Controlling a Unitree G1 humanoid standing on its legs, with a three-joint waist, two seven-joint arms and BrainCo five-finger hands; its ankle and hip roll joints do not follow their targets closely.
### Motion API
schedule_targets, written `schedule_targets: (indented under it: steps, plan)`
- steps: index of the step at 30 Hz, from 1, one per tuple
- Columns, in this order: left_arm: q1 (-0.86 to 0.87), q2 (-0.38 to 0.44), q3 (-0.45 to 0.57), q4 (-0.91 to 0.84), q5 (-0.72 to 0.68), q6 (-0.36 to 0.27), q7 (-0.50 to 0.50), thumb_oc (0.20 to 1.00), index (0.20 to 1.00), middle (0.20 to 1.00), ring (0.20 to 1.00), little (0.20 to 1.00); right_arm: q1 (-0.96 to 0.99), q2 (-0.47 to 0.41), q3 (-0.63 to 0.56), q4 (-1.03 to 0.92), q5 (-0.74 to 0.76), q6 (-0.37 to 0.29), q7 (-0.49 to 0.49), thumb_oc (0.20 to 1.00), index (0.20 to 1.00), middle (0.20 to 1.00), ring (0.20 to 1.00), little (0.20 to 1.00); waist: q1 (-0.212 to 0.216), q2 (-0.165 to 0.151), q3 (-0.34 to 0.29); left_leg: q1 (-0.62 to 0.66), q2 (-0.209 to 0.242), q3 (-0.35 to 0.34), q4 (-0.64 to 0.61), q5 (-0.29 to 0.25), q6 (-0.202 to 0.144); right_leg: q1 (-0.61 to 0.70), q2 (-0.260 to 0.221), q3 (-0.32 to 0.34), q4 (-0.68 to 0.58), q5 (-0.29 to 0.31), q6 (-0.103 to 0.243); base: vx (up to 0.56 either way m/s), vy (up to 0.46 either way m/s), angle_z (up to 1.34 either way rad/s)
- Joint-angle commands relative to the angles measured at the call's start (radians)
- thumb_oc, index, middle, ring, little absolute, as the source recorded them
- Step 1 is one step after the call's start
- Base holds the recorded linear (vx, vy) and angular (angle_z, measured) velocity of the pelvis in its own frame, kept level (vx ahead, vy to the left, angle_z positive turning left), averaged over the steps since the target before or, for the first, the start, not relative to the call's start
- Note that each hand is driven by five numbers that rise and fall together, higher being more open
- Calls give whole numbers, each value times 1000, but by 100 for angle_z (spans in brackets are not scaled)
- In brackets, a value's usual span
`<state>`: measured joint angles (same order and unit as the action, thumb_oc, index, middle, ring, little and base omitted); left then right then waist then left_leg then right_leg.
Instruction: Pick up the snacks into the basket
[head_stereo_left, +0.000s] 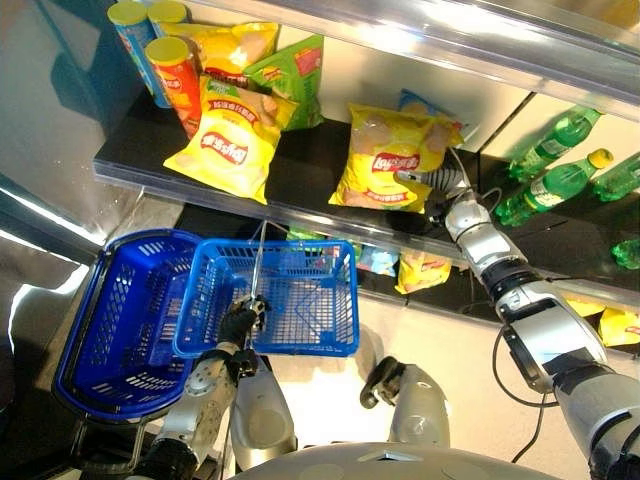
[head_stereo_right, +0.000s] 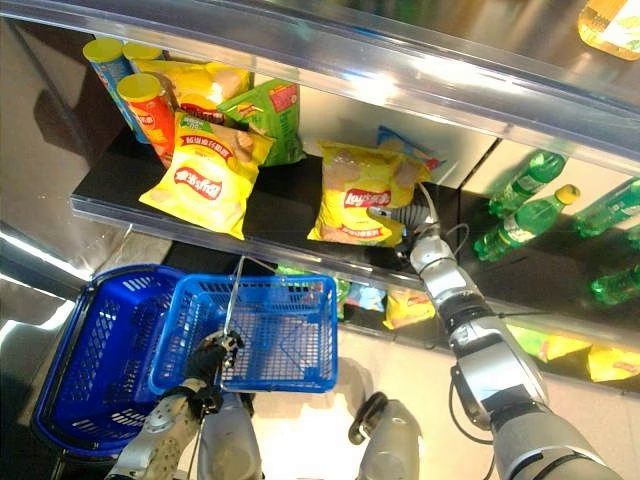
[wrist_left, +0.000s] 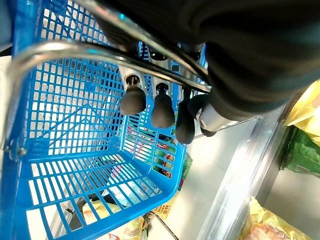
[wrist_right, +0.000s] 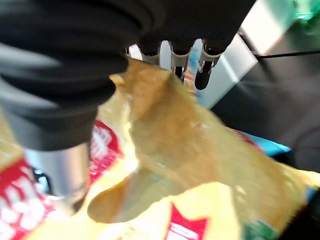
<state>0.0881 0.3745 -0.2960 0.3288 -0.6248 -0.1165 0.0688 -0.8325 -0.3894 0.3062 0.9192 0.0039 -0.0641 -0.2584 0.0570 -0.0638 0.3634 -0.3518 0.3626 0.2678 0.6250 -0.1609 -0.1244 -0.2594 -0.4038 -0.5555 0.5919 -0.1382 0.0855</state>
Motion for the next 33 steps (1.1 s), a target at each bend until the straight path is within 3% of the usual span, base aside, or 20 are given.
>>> schedule_targets:
  steps: [1, 20, 21, 23, 33]
  plan:
    - [-23, 0, -22, -237, -19, -111, -42, 200, 200, 200, 200, 200, -115, 0, -27, 66, 43, -41, -8, 1000, 1000, 1000, 1000, 1000, 30, 10, -31, 35, -34, 47, 2, -51, 59, 22, -12, -3, 66, 18, 78, 0, 0, 0]
    - [-23, -2, -12, -228, -15, -109, -25, 200, 200, 200, 200, 200, -162, 29, -6, 118, 9, -32, -21, 1000, 1000, 1000, 1000, 1000, 30, 5, -28, 30, -43, 47, -3, -52, 68, 26, -17, -8, 62, 37, 78, 0, 0, 0]
    - [-23, -4, -11, -227, -15, -108, -24, 200, 200, 200, 200, 200, -159, 28, -4, 103, -2, -29, -23, 950, 950, 950, 950, 950, 27, 5, -29, 31, -43, 47, -4, -52, 69, 25, -17, -5, 62, 38, 77, 0, 0, 0]
    - [-23, -4, -9, -226, -14, -108, -24, 200, 200, 200, 200, 200, -154, 28, -1, 94, -13, -26, -24, 200, 200, 200, 200, 200, 26, 4, -29, 31, -43, 48, -2, -52, 69, 25, -17, -4, 63, 39, 77, 0, 0, 0]
    - [-24, -19, 15, -222, -5, -106, -21, 200, 200, 200, 200, 200, -30, -7, -20, -177, -202, 13, -42, 200, 200, 200, 200, 200, 5, 4, -25, 35, -41, 52, -5, -52, 68, 24, -17, -1, 61, 39, 79, 0, 0, 0]
